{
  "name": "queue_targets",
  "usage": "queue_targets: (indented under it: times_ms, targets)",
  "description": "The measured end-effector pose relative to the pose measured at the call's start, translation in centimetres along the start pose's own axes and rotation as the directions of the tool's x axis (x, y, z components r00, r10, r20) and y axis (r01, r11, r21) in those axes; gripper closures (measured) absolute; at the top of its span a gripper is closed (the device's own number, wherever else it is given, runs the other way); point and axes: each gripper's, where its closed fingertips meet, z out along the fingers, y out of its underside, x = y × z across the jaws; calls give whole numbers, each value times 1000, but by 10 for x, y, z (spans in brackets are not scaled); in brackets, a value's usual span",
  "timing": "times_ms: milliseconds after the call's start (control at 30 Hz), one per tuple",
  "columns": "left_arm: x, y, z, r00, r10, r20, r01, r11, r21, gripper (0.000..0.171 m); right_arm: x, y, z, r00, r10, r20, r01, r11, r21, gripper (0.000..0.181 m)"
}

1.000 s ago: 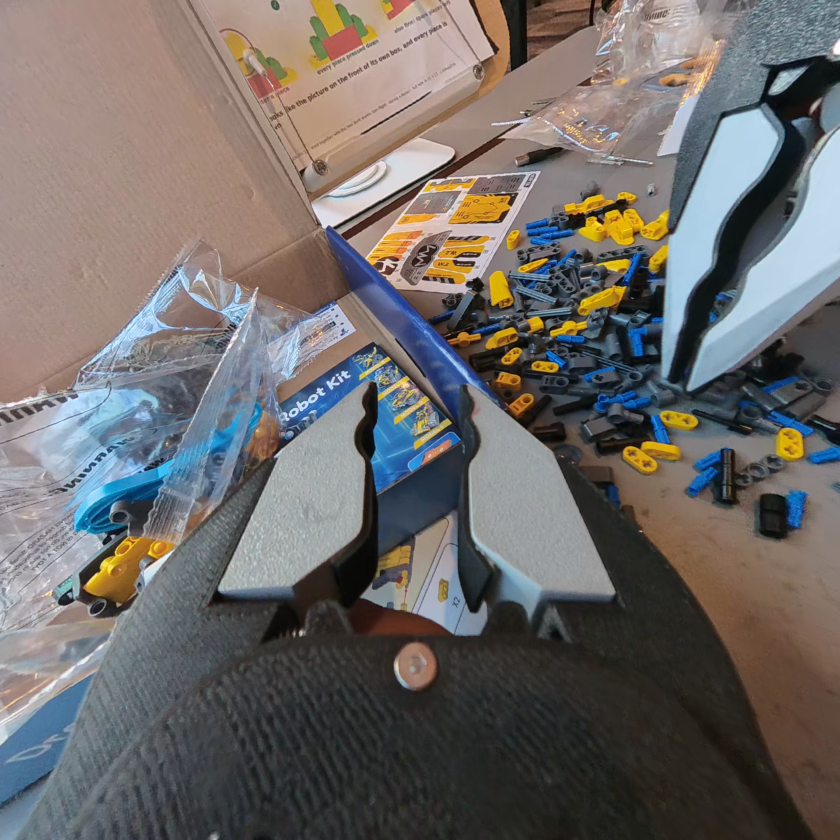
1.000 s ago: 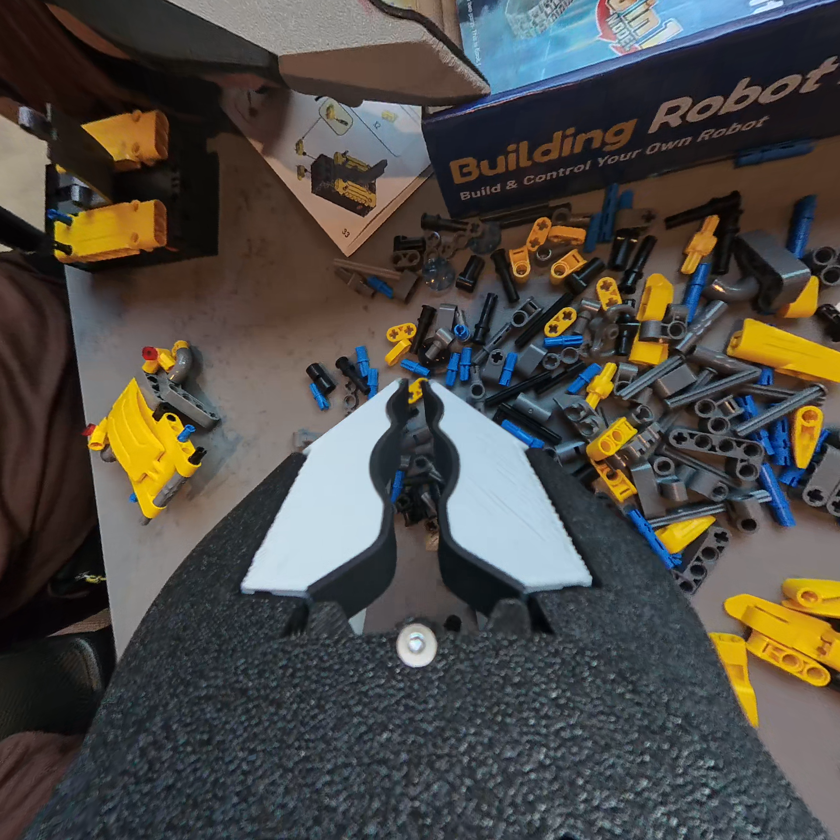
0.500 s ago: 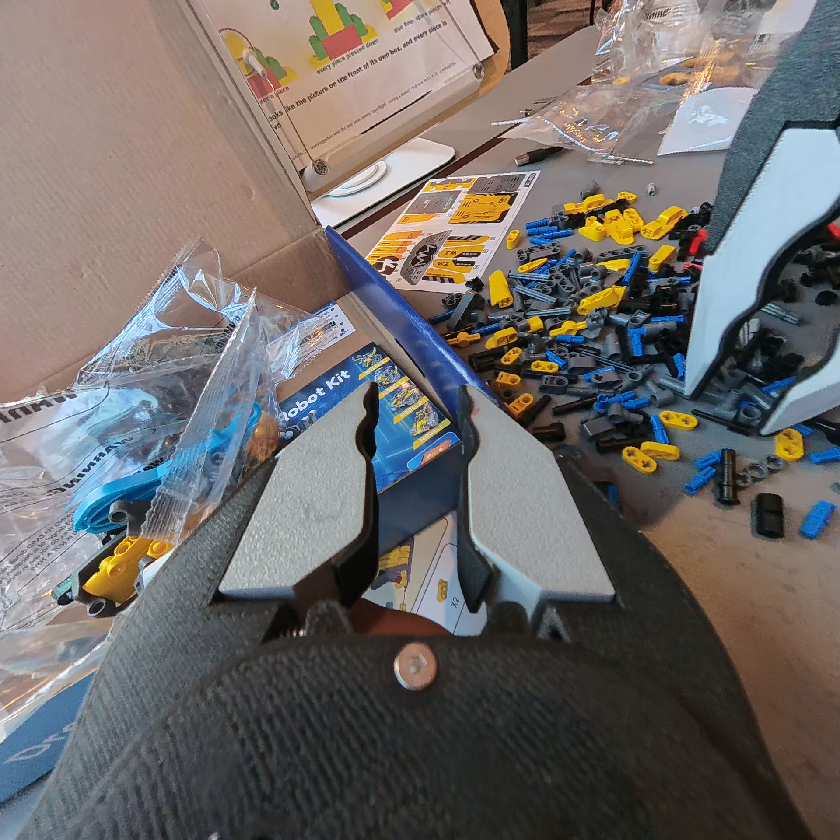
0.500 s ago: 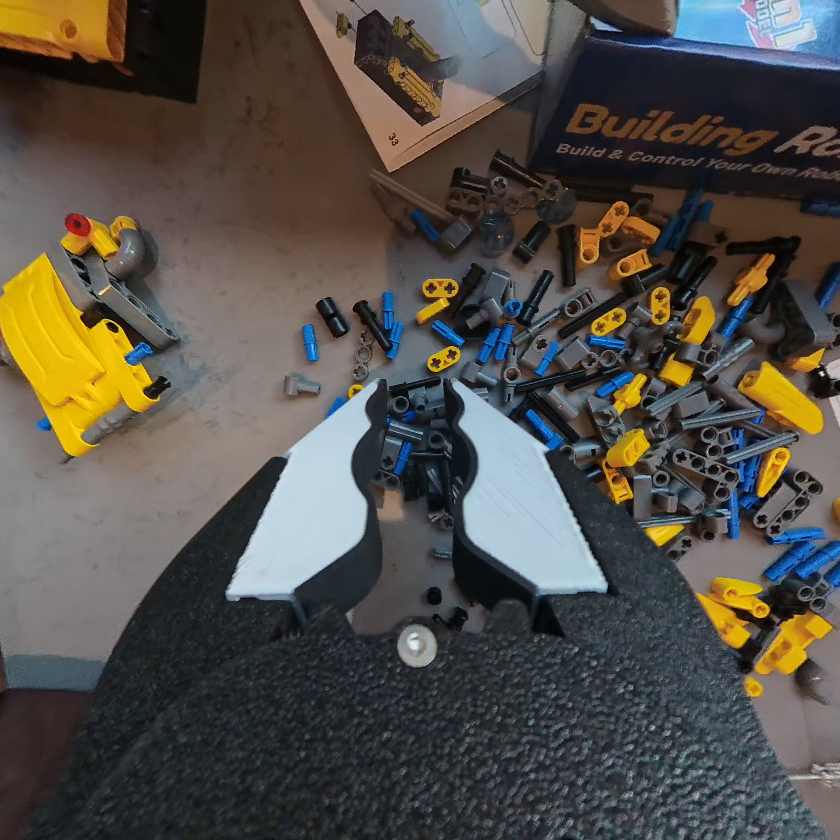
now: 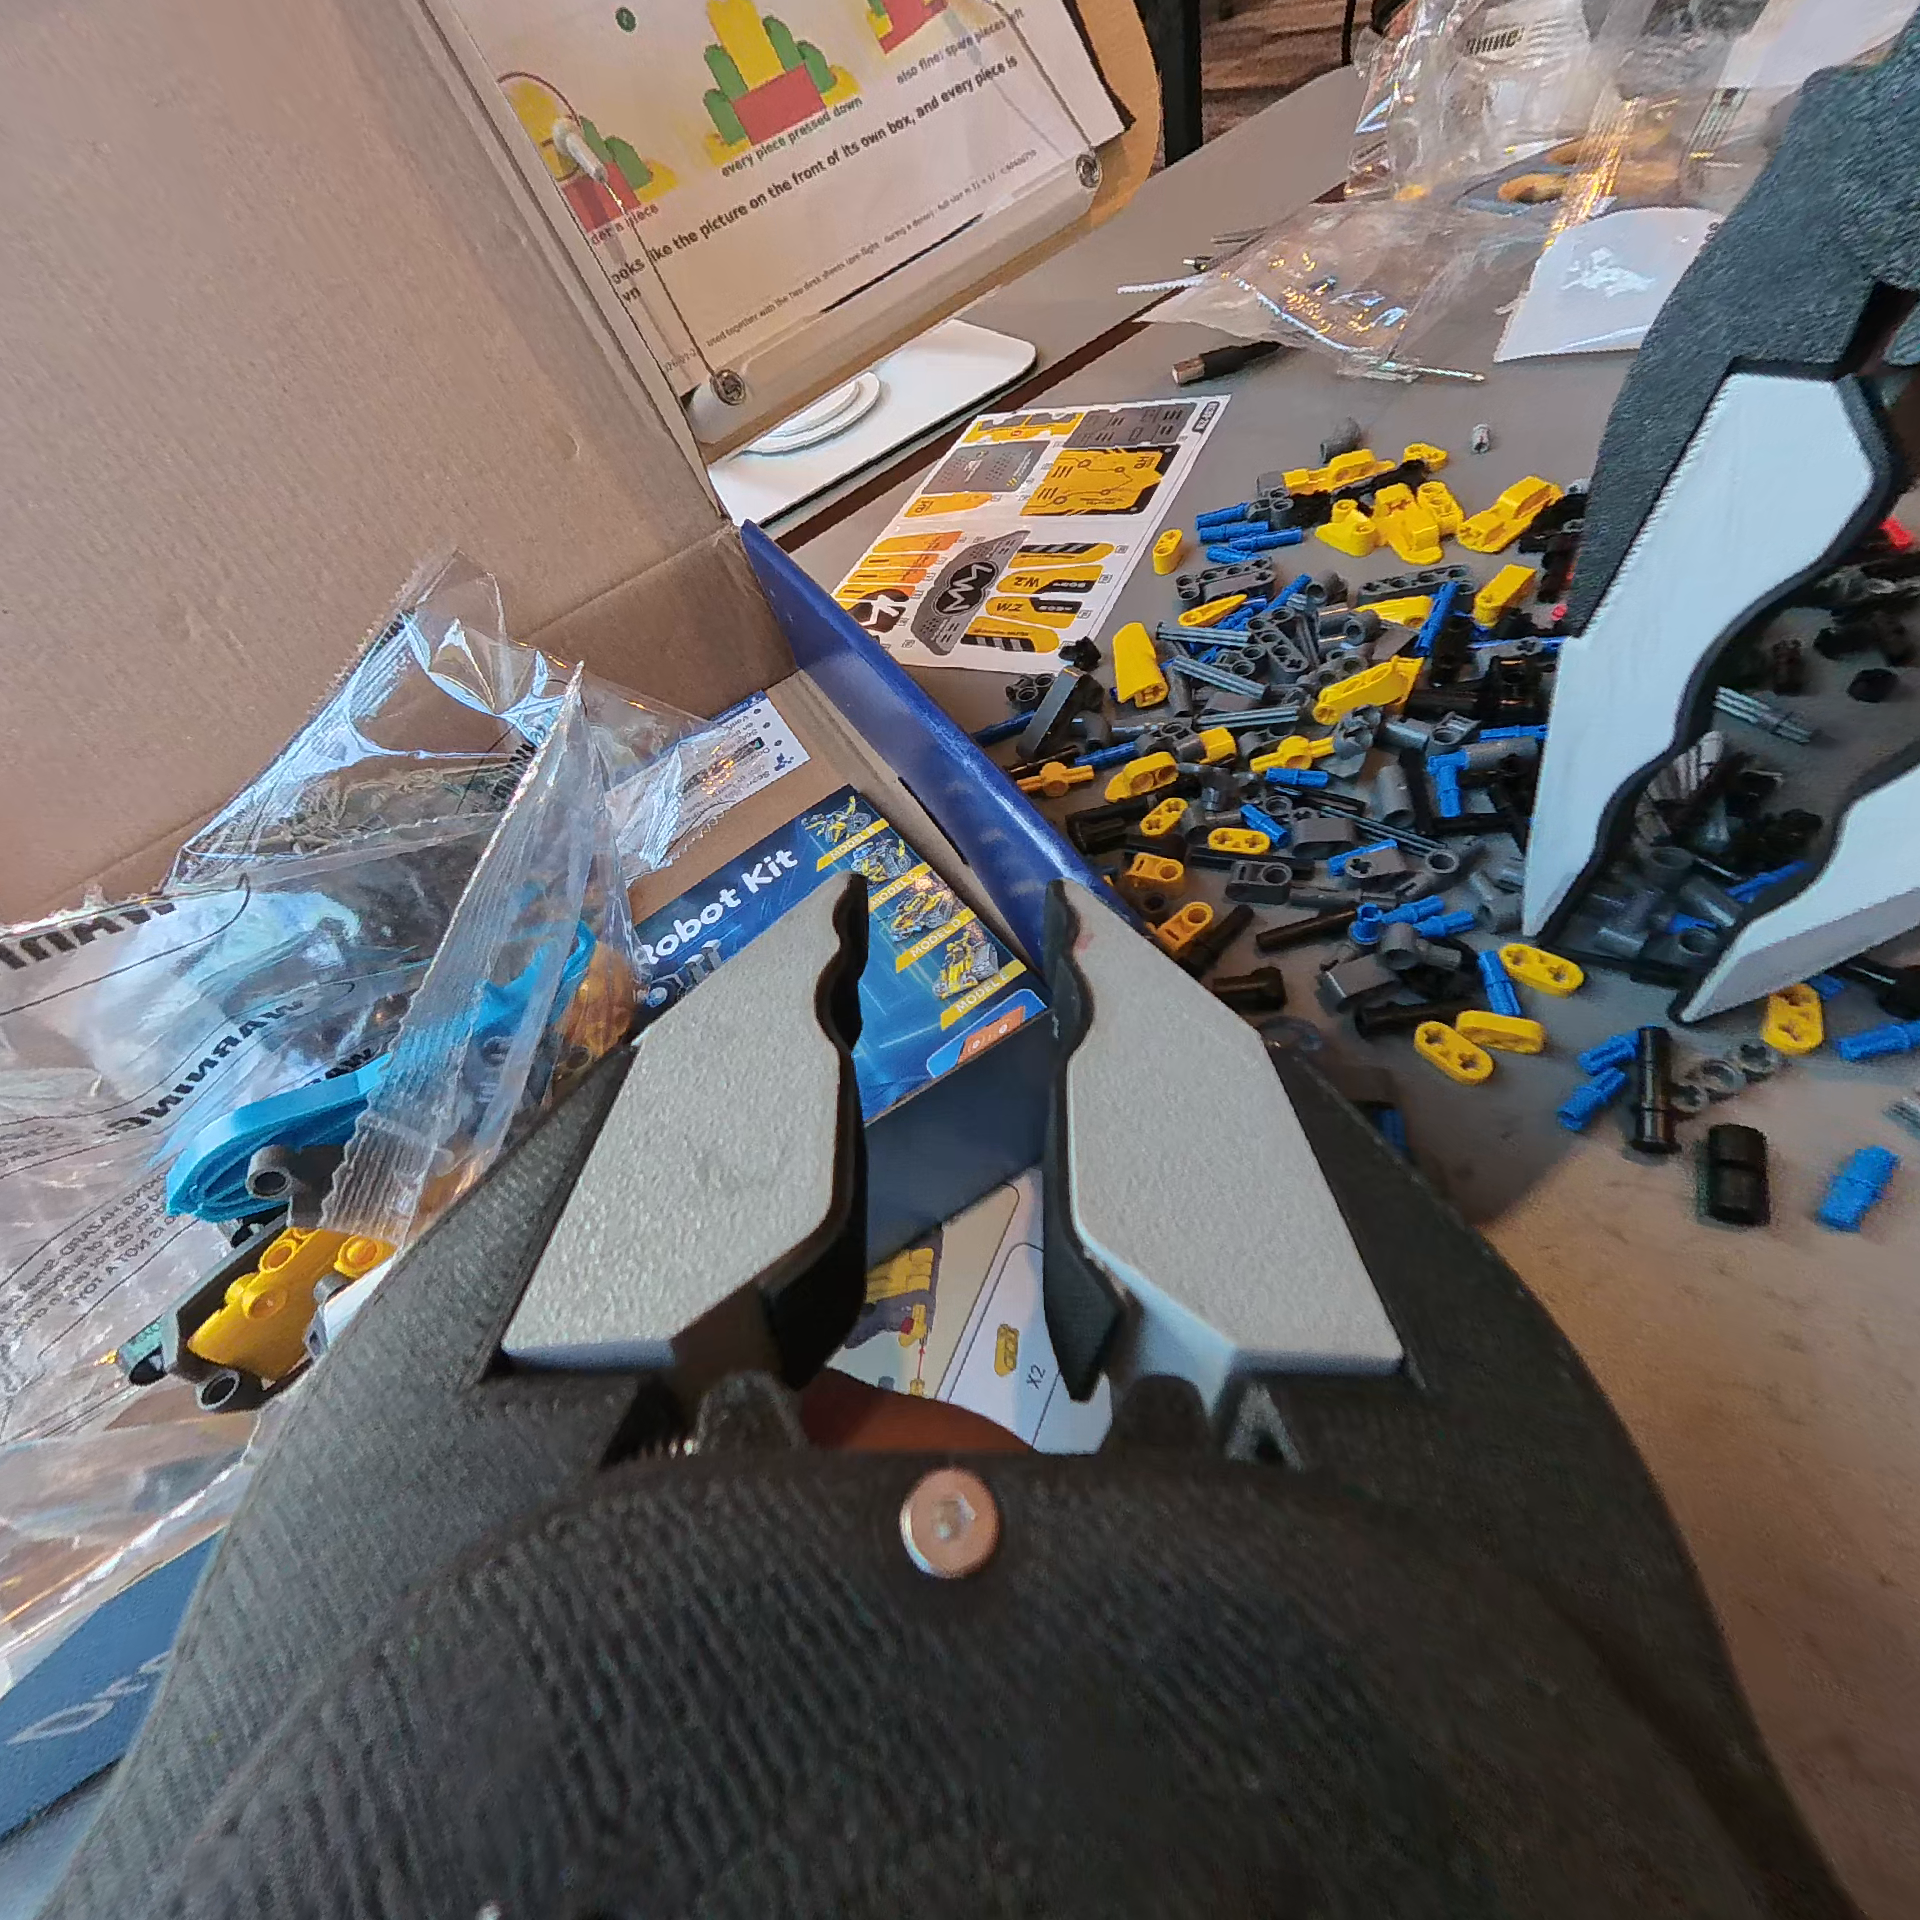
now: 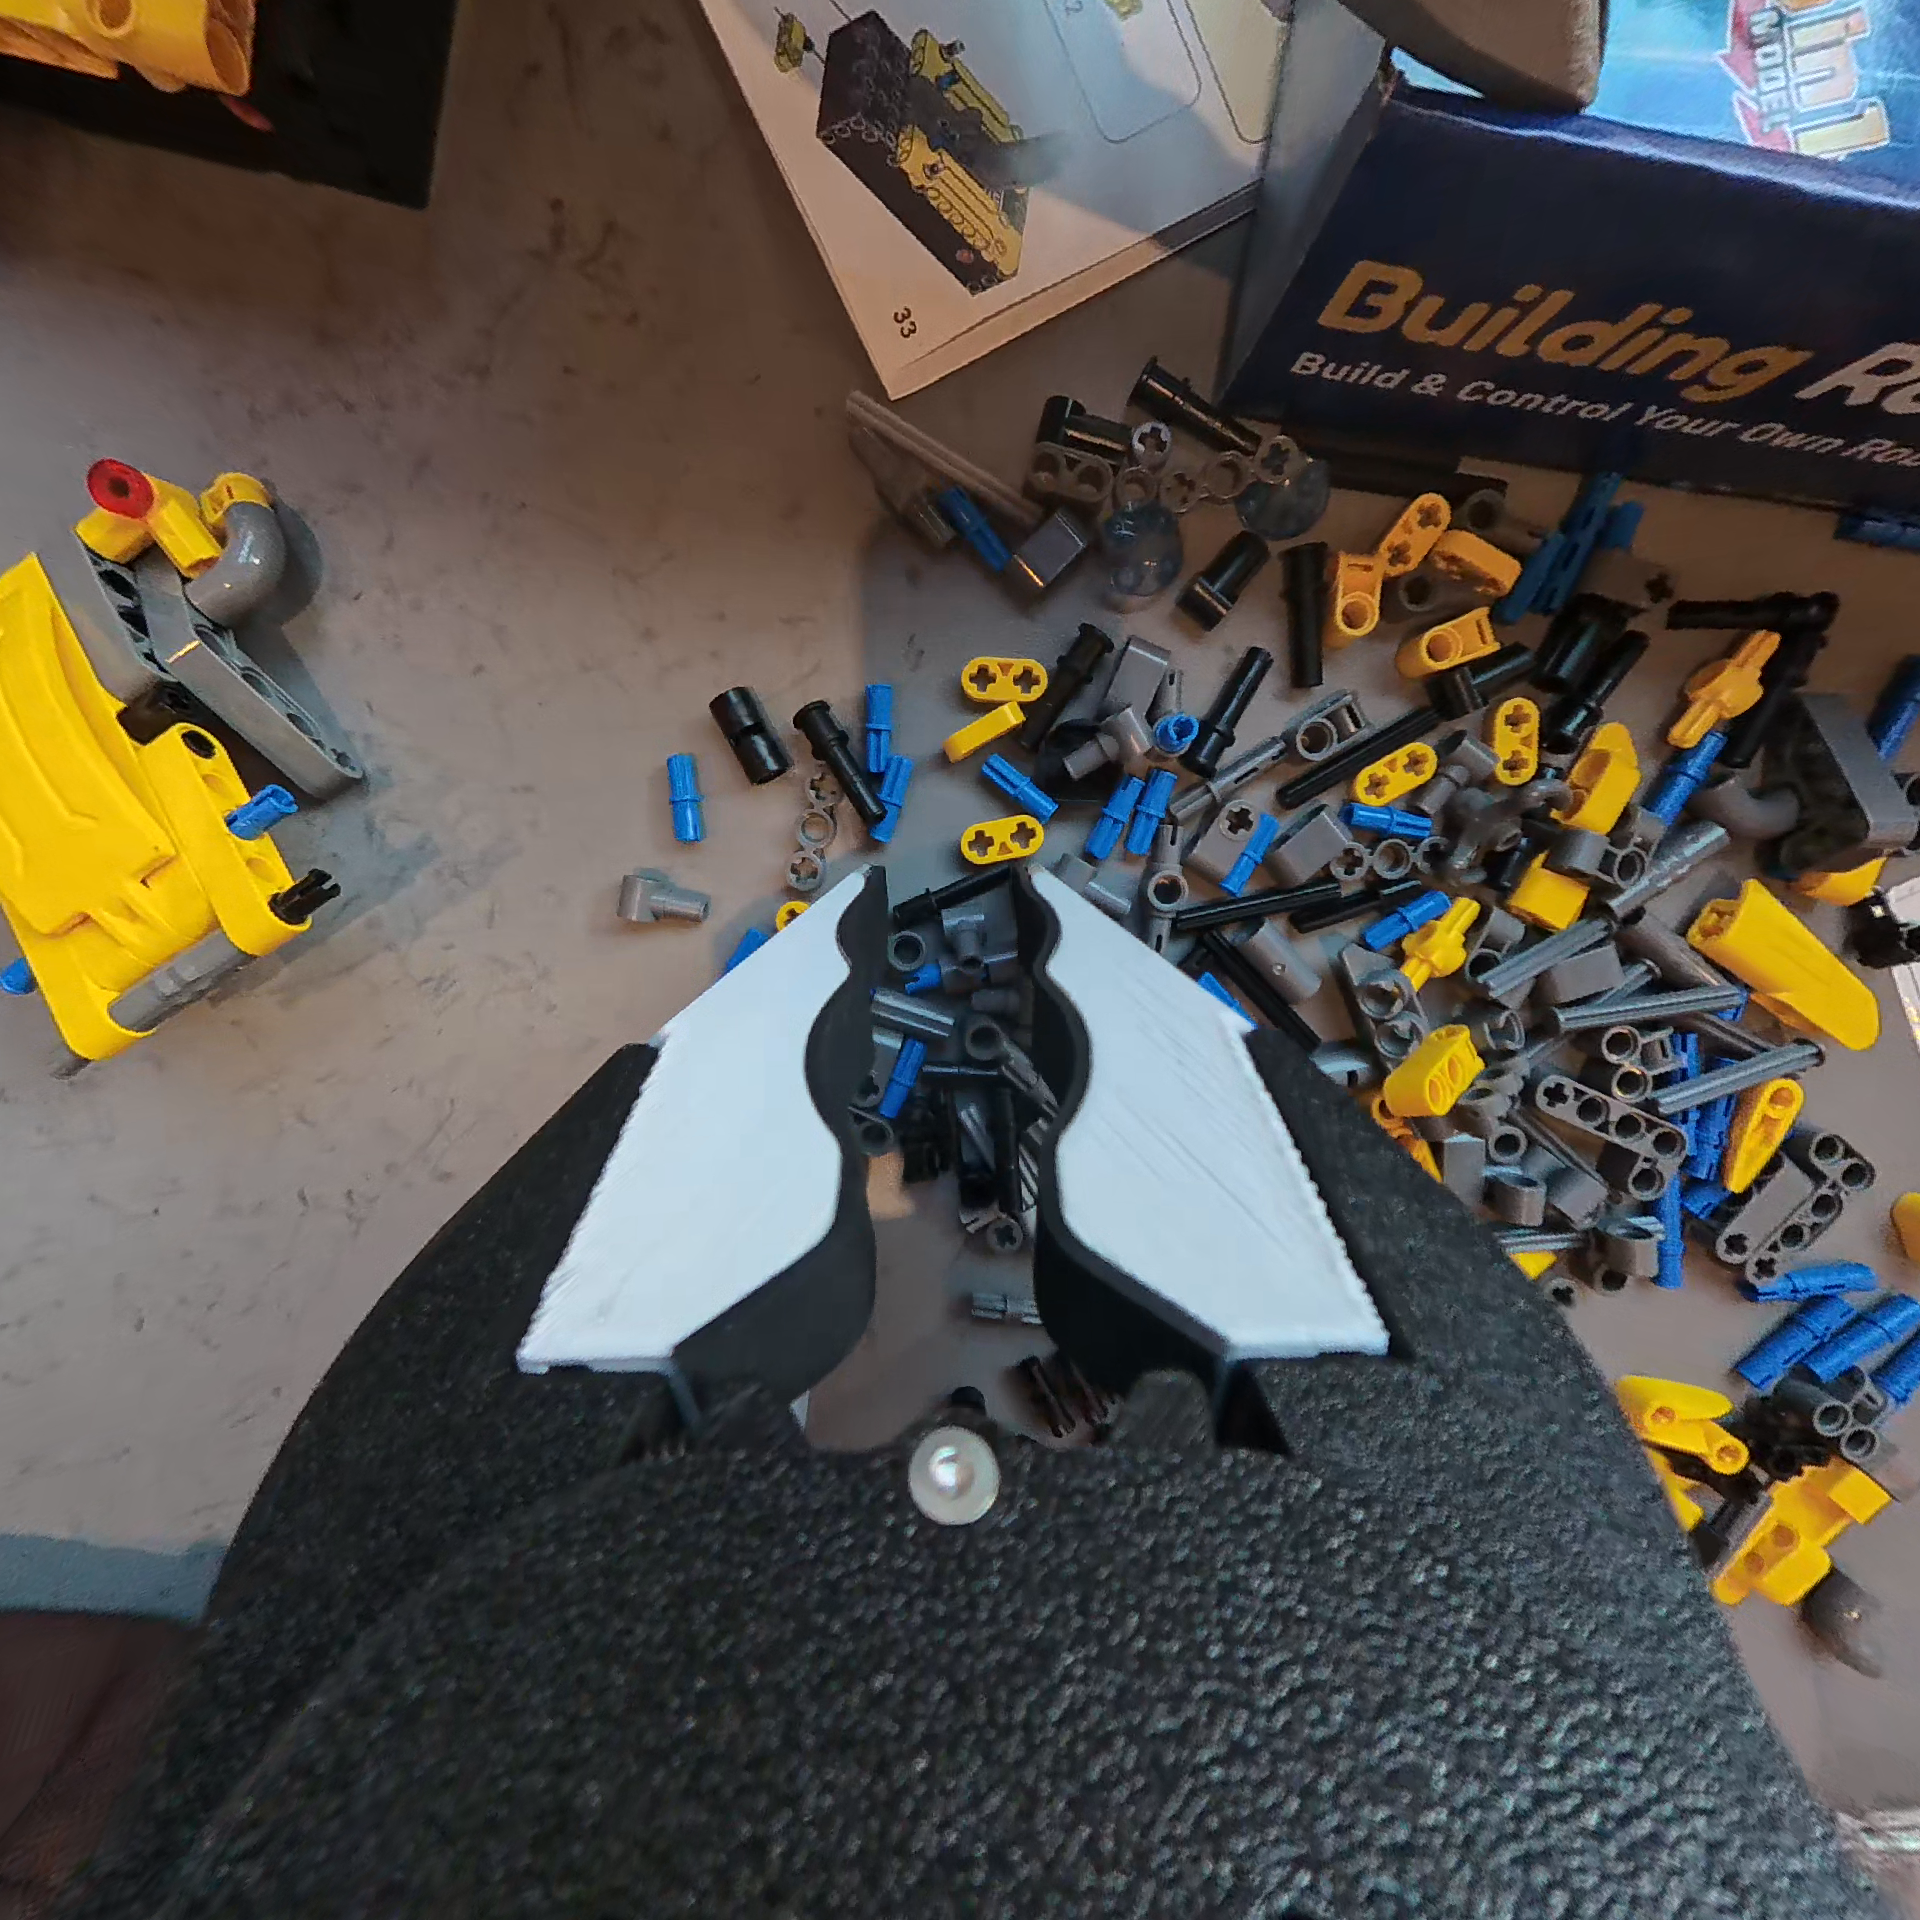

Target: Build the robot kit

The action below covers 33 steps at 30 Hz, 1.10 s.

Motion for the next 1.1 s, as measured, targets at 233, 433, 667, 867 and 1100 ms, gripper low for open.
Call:
queue_targets:
  times_ms: [233, 433, 667, 867, 1100]
  targets:
    - [0, 0, 0, 1000, 0, -1, 0, 1000, 1, 141, -3, 1, 0, 999, 1, 32, -2, 1000, 15, 165]
    - [0, -1, 0, 1000, 1, 0, -1, 1000, 2, 141, -2, 1, -1, 1000, -4, 19, 4, 1000, 7, 167]
    - [0, -1, -1, 1000, 2, 0, -2, 1000, 2, 141, -4, -4, -5, 1000, -14, 25, 13, 999, 36, 178]
    - [0, -1, -1, 1000, 3, 0, -3, 1000, 2, 141, -6, -6, -5, 999, -20, 36, 18, 999, 45, 179]
    - [0, -2, -1, 1000, 3, -1, -3, 1000, 4, 140, -14, -24, -23, 997, -39, 63, 29, 986, 164, 181]
